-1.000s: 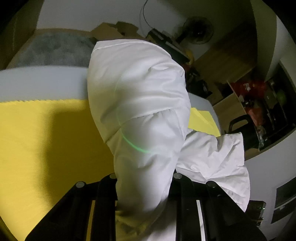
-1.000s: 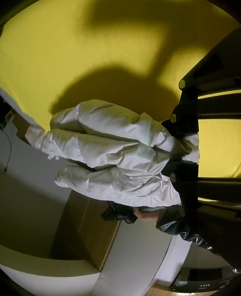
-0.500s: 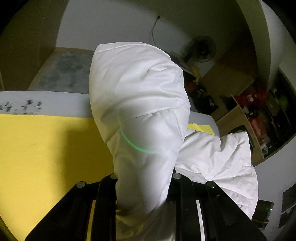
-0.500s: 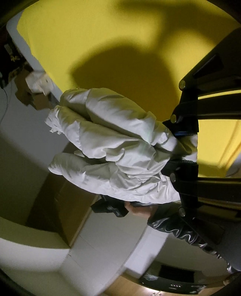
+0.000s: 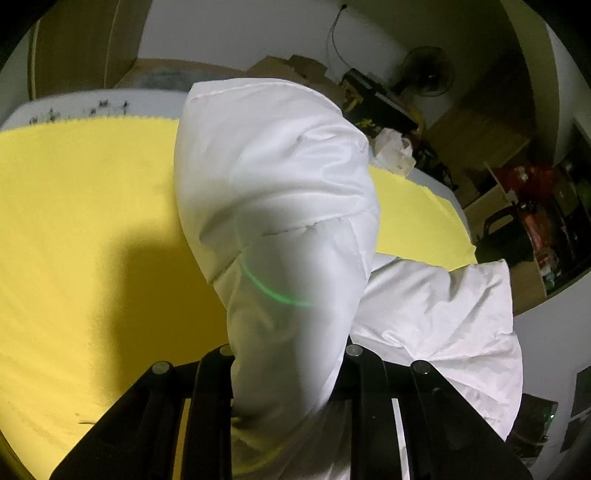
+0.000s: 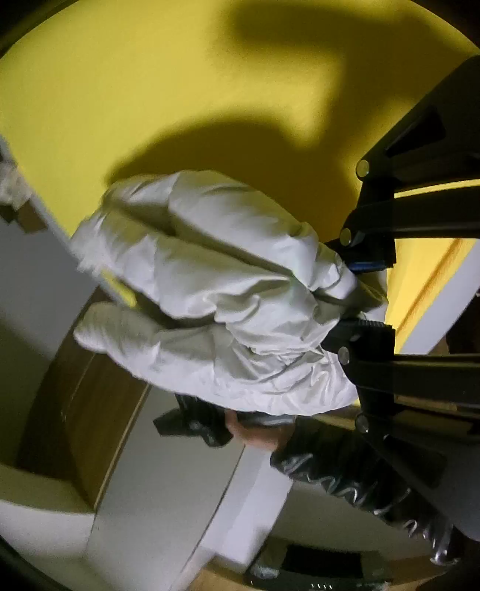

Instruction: Fold large clothes

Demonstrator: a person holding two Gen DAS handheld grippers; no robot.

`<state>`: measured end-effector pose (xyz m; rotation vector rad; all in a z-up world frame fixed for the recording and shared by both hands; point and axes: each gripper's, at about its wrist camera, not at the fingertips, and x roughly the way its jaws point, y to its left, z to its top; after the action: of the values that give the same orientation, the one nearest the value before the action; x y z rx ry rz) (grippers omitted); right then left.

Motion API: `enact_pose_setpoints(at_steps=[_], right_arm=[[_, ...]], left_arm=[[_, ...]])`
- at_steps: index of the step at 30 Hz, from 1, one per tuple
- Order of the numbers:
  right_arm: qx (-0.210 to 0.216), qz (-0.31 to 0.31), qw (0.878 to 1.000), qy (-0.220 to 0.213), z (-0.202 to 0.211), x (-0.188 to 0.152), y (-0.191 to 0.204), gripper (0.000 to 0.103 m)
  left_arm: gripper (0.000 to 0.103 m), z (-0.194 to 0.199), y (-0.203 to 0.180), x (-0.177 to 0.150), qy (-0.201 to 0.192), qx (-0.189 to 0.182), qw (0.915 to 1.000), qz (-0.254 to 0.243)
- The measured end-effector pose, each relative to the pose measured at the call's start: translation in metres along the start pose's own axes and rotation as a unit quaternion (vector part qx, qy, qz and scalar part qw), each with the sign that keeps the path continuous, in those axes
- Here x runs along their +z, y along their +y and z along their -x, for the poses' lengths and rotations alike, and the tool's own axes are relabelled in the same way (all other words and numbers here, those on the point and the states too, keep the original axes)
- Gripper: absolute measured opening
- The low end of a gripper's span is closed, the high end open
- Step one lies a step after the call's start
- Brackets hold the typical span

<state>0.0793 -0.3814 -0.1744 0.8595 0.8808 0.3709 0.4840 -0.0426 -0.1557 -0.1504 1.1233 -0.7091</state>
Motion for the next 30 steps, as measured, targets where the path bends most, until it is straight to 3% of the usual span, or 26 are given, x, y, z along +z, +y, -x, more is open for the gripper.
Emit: enact_pose_setpoints(at_steps=[2,3,5,6,7,8,10,12,15,17,20,22,26,30], right_arm=[[-0.004,-0.013,1.000,0.006,-0.006,-0.002,-0.011,0.035],[-0.013,-0.022,1.000,0.006,-0.008,-0.002,-0.014,0.042],[-0.033,-0.034,0.999,0.002,-0.009,0.000,-0.016,0.066],[-0.044,-0.034,0.998,-0.009,-0.007,0.002,-0.013,0.084],[-0.052,-0.029,0.998,-0.019,-0.003,0.004,-0.010,0.090],[-0.069,-0.013,0.997,-0.031,0.003,0.007,-0.004,0.090],[-0.101,0.017,0.993,-0.054,0.016,0.012,0.011,0.090],[-0.158,0.050,0.982,-0.093,0.037,0.018,0.029,0.091],[-0.244,0.105,0.952,-0.155,0.066,0.024,0.062,0.097],[-0.266,0.160,0.933,-0.181,0.078,0.026,0.088,0.101],[-0.285,0.245,0.906,-0.197,0.076,0.019,0.135,0.103],[-0.297,0.277,0.892,-0.197,0.066,0.015,0.157,0.103],[-0.293,0.311,0.883,-0.195,0.056,-0.001,0.176,0.103],[-0.315,0.346,0.861,-0.200,0.047,-0.030,0.188,0.103]], left_arm=[[0.028,-0.009,0.004,-0.004,0.000,0.010,0.9999,-0.003],[0.038,-0.012,0.005,-0.005,-0.002,0.016,0.9999,-0.001],[0.060,-0.011,0.007,-0.006,-0.013,0.044,0.9990,0.005],[0.074,-0.006,0.013,-0.008,-0.019,0.059,0.9980,0.010],[0.095,0.000,0.014,-0.009,-0.026,0.073,0.9969,0.014],[0.103,0.009,0.017,-0.010,-0.034,0.086,0.9957,0.012],[0.103,0.030,0.013,-0.017,-0.050,0.129,0.9903,0.004],[0.103,0.059,0.005,-0.028,-0.072,0.198,0.9776,-0.010],[0.103,0.113,-0.032,-0.061,-0.140,0.288,0.9459,-0.052],[0.103,0.143,-0.060,-0.086,-0.173,0.295,0.9375,-0.064],[0.103,0.183,-0.098,-0.133,-0.210,0.262,0.9407,-0.051],[0.103,0.197,-0.114,-0.159,-0.222,0.270,0.9357,-0.049],[0.103,0.214,-0.126,-0.210,-0.247,0.298,0.9217,-0.028],[0.103,0.215,-0.130,-0.251,-0.249,0.332,0.9100,0.001]])
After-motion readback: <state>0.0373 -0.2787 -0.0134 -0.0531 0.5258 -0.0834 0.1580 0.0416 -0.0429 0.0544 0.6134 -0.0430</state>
